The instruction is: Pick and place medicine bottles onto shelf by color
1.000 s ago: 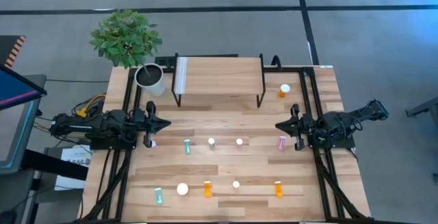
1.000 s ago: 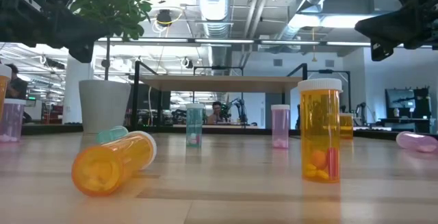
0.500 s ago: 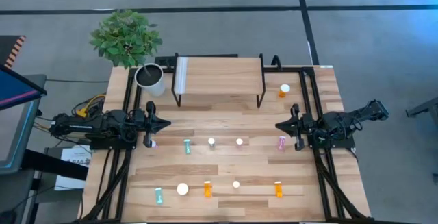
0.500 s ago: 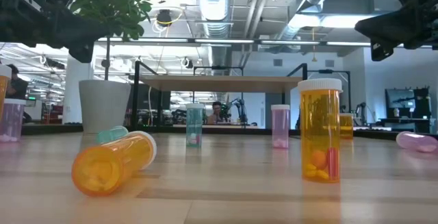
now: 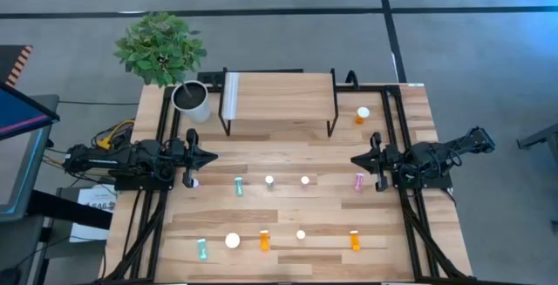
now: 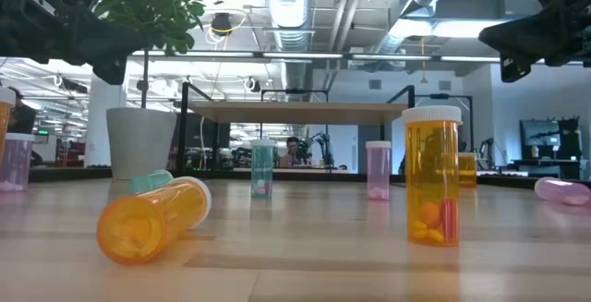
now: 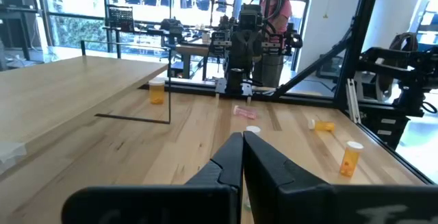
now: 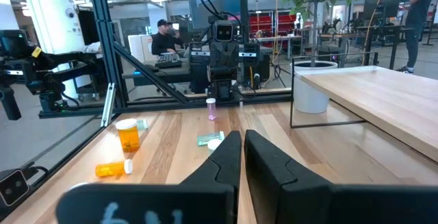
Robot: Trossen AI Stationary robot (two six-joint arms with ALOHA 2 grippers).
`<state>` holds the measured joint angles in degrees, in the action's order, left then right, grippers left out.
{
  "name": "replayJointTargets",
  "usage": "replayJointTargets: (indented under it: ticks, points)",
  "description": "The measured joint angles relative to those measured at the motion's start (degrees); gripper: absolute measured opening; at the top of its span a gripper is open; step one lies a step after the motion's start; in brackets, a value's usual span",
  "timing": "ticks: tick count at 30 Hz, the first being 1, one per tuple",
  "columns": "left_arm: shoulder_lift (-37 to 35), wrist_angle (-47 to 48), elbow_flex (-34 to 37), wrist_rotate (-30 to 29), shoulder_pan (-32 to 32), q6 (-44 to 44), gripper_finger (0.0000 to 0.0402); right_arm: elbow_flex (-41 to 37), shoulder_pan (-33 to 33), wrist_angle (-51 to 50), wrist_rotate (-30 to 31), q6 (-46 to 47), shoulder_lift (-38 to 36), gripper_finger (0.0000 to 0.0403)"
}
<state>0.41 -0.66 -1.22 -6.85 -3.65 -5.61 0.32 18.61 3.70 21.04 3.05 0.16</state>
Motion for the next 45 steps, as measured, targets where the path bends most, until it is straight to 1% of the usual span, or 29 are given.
replayJointTargets:
  ticks: [31,35,45]
  points:
    - [0.01,-0.01,0.0,0.0,0.0,0.0,0.0,-0.01,0.0,0.01,-0.02,0.02,-0.02,0.0047]
    - [0.01,-0.01,-0.01,0.0,0.0,0.0,0.0,-0.01,-0.07,0.01,0.0,-1.75,-0.01,0.0047]
    - [0.02,-0.01,0.0,0.0,-0.01,0.0,0.0,0.0,-0.07,0.01,0.0,-1.97,-0.01,0.0047]
